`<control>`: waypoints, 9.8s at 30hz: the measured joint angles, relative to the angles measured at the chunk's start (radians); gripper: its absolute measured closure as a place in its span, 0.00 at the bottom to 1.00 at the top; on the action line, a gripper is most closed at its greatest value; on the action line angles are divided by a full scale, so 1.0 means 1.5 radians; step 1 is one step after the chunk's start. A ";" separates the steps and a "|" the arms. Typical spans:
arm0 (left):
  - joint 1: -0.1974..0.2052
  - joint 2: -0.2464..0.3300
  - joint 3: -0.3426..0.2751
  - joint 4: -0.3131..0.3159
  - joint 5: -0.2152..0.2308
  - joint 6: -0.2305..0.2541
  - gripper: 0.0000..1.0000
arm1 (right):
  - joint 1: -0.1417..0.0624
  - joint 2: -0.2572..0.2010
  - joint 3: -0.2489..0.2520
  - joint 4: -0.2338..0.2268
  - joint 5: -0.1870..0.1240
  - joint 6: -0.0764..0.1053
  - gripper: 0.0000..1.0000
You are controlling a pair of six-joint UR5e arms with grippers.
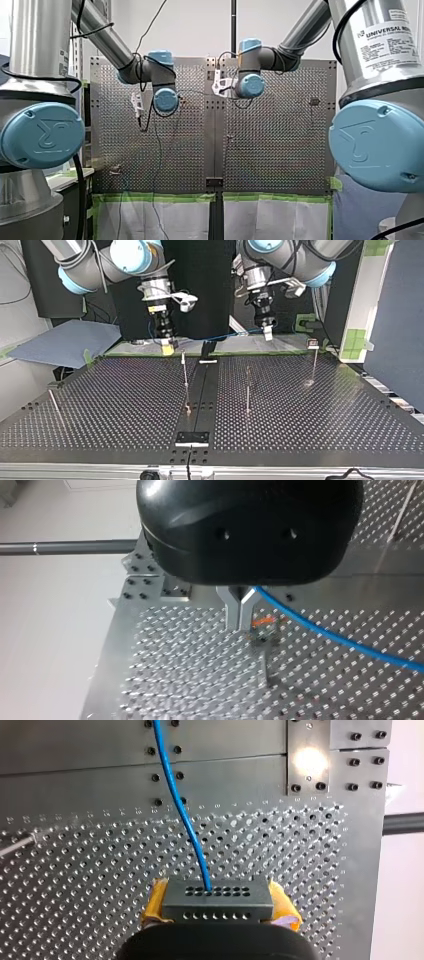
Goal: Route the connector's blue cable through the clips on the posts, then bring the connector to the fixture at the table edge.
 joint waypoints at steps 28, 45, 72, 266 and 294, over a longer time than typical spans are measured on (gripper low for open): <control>0.127 -0.080 0.079 -0.021 0.164 0.013 1.00 | -0.044 0.075 -0.057 0.003 -0.037 0.003 1.00; 0.147 -0.109 0.108 -0.033 0.235 0.009 1.00 | -0.051 0.080 -0.080 0.009 -0.043 0.002 1.00; 0.163 -0.146 0.126 -0.030 0.267 0.008 1.00 | -0.060 0.095 -0.081 -0.002 -0.056 0.004 1.00; 0.147 -0.005 0.063 -0.182 0.388 -0.114 0.00 | -0.106 0.106 -0.098 0.011 -0.120 0.003 1.00; 0.132 -0.006 0.066 -0.211 0.334 -0.078 0.00 | -0.106 0.106 -0.098 0.011 -0.129 0.004 1.00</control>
